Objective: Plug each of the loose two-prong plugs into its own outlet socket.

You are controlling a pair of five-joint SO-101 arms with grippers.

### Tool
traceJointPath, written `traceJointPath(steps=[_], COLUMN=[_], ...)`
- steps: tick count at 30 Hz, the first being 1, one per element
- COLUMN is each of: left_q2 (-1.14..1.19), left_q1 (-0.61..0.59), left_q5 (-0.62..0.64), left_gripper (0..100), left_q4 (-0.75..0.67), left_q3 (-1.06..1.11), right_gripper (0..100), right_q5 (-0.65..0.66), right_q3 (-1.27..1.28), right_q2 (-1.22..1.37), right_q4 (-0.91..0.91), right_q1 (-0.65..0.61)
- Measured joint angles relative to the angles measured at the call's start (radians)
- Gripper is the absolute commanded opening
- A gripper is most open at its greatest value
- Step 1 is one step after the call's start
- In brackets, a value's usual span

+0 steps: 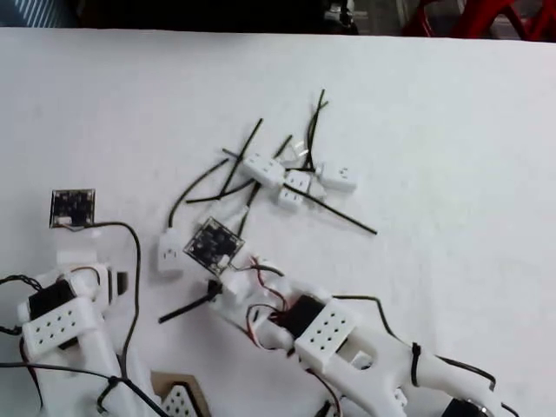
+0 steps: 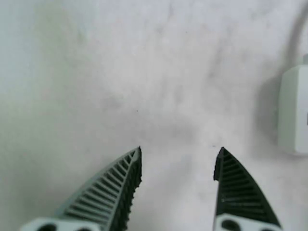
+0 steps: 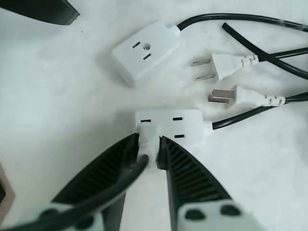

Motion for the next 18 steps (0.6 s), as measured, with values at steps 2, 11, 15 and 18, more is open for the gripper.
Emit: traceJointPath(steps=[2,11,15,18], left_q2=[0.000,0.000,0.000,0.000], left_q1=[0.000,0.000,0.000,0.000], left_q5=[0.000,0.000,0.000,0.000], left_gripper=[25,25,25,25], left_q4=[0.000,0.000,0.000,0.000], left_q3=[0.000,0.000,0.000,0.000], right_gripper=[1.6,1.6,1.6,1.6], right_q5=[0.000,-0.002,0.000,0.008], right_q3=[-0.028,-0.147,-0.204,-0.232], right_q2=[0.040,0.152,0.152,0.152], right_q4=[0.000,0.069,0.181,0.227], right_q1=[-0.002,-0.002,-0.002,-0.002])
